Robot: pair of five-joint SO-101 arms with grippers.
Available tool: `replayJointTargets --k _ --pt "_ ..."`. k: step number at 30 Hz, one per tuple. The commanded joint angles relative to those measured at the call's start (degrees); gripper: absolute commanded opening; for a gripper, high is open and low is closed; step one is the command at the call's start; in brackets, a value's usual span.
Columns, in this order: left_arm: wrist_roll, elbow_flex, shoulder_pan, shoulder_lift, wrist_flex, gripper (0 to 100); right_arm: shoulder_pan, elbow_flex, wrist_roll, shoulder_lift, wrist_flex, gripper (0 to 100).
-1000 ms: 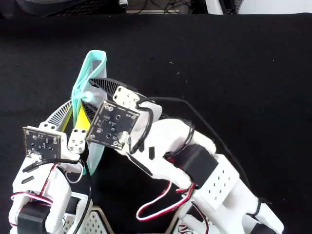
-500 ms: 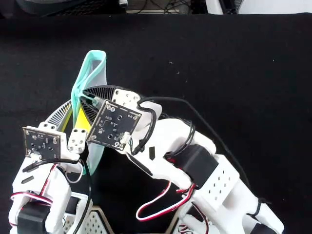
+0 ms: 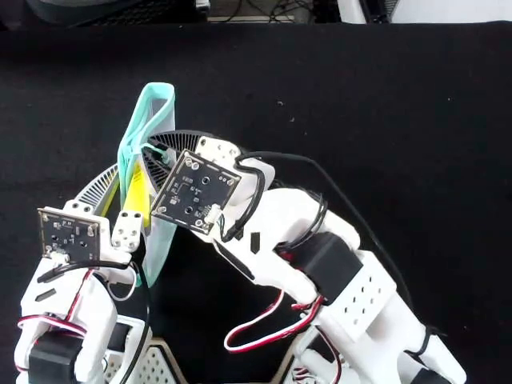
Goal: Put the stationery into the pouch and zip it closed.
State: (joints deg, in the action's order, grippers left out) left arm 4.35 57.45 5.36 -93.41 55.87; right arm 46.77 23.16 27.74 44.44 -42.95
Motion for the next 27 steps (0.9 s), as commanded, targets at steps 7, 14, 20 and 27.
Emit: replayJointTargets --k 7,14,20,27 --pt "0.5 0.2 -2.9 0.0 0.2 3 -1.1 -4.0 3.7 -5.8 -4.2 8.9" --pt "0.5 0.0 -4.1 0.0 0.1 3 -1.0 -7.2 3.5 -8.4 -6.9 1.4" --pt "0.5 0.2 -3.9 0.0 0.1 3 -1.0 -6.8 3.5 -8.5 -5.3 1.2" --pt "0.3 0.0 -3.4 0.0 1.8 3 -5.4 -4.5 1.2 -8.3 0.8 1.2"
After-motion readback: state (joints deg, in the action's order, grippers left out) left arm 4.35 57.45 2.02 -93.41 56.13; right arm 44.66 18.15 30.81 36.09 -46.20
